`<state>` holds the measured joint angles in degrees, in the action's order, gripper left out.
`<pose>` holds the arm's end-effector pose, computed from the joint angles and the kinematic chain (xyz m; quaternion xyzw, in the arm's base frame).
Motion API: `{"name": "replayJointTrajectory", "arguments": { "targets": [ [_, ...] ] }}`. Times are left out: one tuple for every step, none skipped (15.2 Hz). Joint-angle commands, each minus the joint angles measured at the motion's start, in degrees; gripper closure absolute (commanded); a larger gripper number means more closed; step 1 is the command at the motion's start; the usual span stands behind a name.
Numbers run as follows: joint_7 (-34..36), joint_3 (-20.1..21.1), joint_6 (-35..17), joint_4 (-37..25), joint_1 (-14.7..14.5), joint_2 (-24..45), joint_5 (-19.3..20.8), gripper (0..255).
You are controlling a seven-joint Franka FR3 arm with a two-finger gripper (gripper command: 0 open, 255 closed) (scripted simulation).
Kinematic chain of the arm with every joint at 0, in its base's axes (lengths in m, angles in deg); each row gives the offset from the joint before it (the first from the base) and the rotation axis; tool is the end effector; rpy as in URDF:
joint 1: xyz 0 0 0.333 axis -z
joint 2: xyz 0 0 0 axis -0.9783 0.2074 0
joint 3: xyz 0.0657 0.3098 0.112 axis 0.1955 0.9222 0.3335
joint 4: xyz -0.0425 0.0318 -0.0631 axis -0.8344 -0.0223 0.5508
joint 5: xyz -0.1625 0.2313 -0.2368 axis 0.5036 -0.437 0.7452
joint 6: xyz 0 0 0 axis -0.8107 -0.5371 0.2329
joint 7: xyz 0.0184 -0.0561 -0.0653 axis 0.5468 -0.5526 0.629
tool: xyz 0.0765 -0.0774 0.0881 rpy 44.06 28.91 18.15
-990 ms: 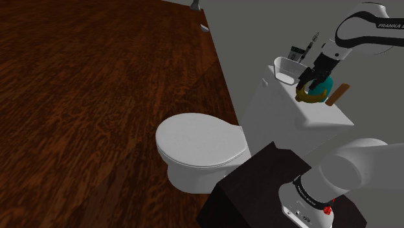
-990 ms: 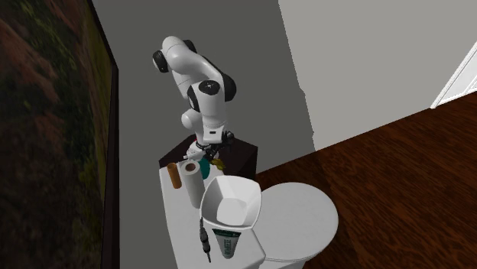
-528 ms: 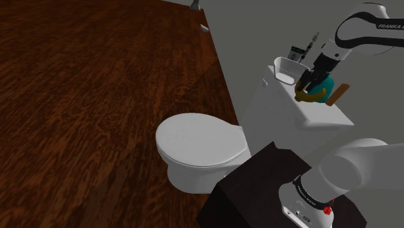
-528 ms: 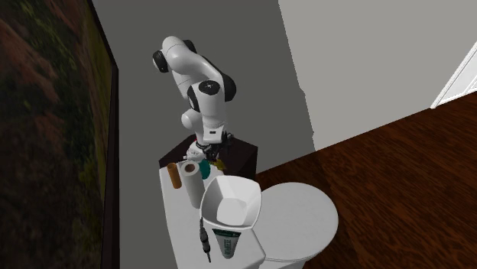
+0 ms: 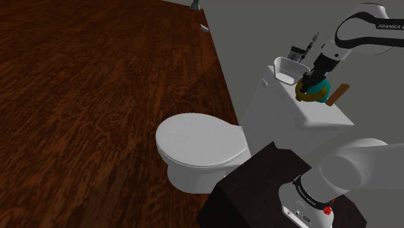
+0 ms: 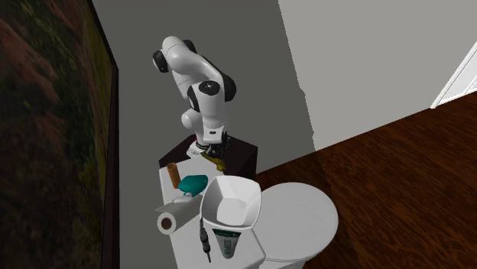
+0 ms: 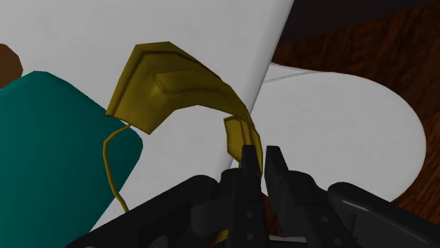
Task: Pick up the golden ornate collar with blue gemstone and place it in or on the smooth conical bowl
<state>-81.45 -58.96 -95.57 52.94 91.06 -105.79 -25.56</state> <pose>0.2570 -0.2279 0.4862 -0.9884 0.1481 -0.0040 0.0346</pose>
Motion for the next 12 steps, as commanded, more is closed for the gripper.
{"name": "replayJointTrajectory", "arguments": {
  "targets": [
    [0.01, 0.01, 0.02, 0.0, 0.0, -0.02, 0.0, 255],
    [0.04, 0.16, 0.81, -0.7, -0.04, -0.12, -0.09, 255],
    [0.06, 0.3, 1.6, -1.41, -0.08, -0.2, -0.19, 255],
    [0.08, 0.44, 2.37, -2.14, -0.12, -0.24, -0.28, 255],
    [0.11, 0.58, 3.14, -2.87, -0.17, -0.28, -0.37, 255],
    [0.13, 0.71, 3.91, -3.61, -0.21, -0.31, -0.47, 255],
    [0.14, 0.84, 4.68, -4.36, -0.26, -0.32, -0.57, 255],
    [0.16, 0.96, 5.44, -5.12, -0.31, -0.32, -0.66, 255],
    [0.17, 1.09, 6.19, -5.89, -0.36, -0.31, -0.76, 255],
    [0.19, 1.2, 6.95, -6.67, -0.41, -0.28, -0.85, 255],
    [0.2, 1.32, 7.7, -7.46, -0.46, -0.24, -0.95, 255],
    [0.2, 1.43, 8.45, -8.26, -0.52, -0.18, -1.04, 255]
  ]
}}
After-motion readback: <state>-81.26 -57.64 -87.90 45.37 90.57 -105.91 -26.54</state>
